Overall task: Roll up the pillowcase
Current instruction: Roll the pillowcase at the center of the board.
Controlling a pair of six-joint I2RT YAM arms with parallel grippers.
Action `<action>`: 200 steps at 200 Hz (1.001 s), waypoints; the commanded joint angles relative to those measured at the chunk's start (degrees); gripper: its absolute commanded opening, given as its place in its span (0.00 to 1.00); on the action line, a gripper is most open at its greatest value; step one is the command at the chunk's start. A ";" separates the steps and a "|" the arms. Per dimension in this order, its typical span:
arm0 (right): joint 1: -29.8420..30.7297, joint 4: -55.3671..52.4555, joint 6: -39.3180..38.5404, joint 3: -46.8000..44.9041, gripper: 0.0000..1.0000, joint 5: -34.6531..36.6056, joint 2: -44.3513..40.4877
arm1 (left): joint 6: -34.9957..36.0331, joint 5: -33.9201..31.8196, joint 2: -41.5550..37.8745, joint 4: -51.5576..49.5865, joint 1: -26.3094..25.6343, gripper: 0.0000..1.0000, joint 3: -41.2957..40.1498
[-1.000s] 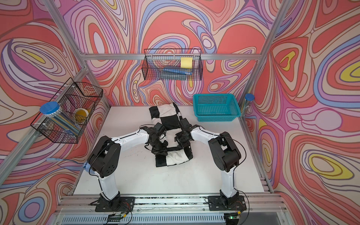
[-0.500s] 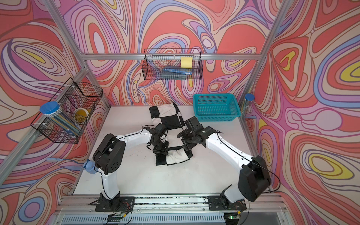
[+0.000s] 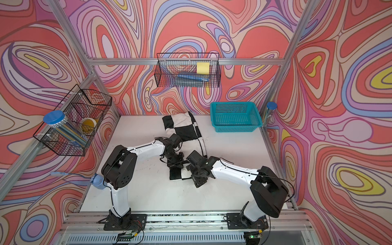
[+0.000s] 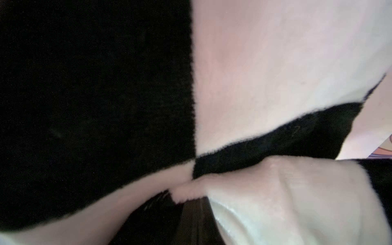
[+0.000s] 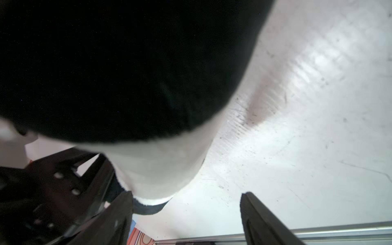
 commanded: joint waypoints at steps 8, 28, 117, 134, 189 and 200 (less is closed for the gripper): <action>2.25 3.67 7.63 -0.89 0.81 8.37 2.85 | -3.21 -0.19 0.88 2.36 0.87 0.02 -1.19; 2.45 5.09 9.44 -1.66 0.79 11.88 4.55 | -3.53 0.49 0.40 2.52 0.92 0.02 -1.45; 2.36 15.74 6.32 -2.32 0.34 18.89 12.26 | -4.36 2.82 -1.42 4.87 0.94 0.03 -4.63; 1.47 13.08 4.28 -0.74 0.18 16.24 12.37 | -4.06 3.09 -2.29 4.53 1.42 0.12 -4.82; 0.74 4.70 10.32 -6.43 0.05 -0.73 3.04 | -0.61 -0.93 -8.30 1.33 6.54 0.59 -4.48; 0.68 1.54 10.10 -6.26 0.05 -2.83 0.90 | 0.58 -1.75 -8.58 1.51 6.54 0.60 -4.71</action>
